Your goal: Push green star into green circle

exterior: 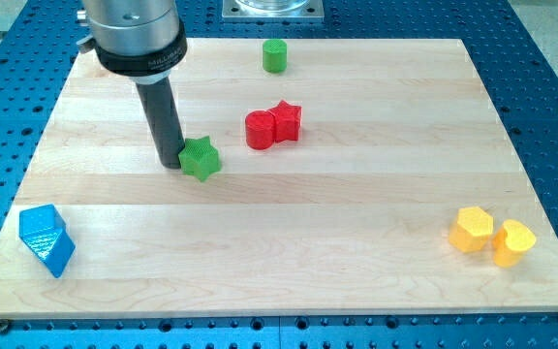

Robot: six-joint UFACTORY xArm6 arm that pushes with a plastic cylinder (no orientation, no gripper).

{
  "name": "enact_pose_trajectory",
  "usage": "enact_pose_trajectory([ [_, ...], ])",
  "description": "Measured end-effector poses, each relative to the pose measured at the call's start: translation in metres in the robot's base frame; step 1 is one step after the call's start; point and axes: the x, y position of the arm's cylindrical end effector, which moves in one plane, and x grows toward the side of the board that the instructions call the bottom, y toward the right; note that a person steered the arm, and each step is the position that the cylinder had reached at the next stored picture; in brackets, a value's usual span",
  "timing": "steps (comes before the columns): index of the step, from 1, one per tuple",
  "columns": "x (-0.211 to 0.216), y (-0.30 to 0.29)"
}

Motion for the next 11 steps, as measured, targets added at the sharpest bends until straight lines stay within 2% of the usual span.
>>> enact_pose_trajectory([
  [1, 0.045, -0.010],
  [2, 0.048, 0.037],
  [3, -0.001, 0.050],
  [5, 0.005, 0.012],
  [6, -0.060, 0.039],
  [7, -0.101, 0.044],
  [8, -0.066, 0.004],
  [9, -0.088, -0.002],
  [10, -0.131, 0.014],
  [11, -0.140, 0.010],
])
